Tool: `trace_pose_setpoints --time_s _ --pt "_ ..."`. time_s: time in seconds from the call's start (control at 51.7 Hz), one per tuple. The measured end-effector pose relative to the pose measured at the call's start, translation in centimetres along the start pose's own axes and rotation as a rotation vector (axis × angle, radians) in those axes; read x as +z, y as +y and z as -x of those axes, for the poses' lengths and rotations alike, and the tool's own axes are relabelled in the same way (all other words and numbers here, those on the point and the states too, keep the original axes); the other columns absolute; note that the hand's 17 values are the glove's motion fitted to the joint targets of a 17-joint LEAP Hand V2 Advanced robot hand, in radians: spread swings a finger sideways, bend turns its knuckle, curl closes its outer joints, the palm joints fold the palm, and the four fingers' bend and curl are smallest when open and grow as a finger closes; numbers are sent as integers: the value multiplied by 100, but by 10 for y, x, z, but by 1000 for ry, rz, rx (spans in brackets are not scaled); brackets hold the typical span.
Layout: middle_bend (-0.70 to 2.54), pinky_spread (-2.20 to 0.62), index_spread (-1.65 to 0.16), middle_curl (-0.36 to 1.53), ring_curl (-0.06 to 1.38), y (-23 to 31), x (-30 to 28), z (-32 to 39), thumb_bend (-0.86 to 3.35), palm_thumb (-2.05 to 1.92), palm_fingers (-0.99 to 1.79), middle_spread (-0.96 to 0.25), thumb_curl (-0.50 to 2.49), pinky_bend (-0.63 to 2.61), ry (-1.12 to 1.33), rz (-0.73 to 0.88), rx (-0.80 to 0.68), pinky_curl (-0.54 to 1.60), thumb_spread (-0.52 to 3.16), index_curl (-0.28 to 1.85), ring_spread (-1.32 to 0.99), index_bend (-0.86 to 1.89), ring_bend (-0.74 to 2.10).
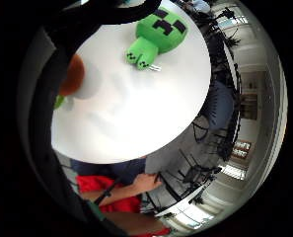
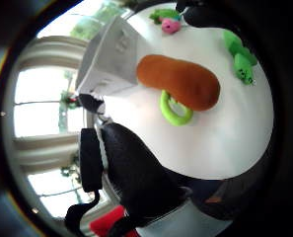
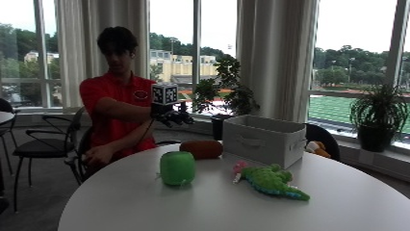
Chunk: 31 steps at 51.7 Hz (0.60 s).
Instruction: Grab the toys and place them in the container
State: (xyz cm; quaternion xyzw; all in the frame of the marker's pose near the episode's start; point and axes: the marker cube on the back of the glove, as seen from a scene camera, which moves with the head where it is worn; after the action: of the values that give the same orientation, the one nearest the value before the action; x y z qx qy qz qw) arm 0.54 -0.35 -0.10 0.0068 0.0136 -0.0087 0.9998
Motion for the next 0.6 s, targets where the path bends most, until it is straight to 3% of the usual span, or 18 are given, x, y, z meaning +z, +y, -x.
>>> trace_pose_setpoints --time_s 0.213,0.6 --pt "19 1 -30 10 1 2 -1 4 -13 -20 0 -9 2 64 -30 8 17 21 78 16 -7 31 14" --pt "18 2 -37 21 6 -6 8 7 -13 -20 -4 -11 4 67 -37 3 -2 27 94 26 -9 31 17"
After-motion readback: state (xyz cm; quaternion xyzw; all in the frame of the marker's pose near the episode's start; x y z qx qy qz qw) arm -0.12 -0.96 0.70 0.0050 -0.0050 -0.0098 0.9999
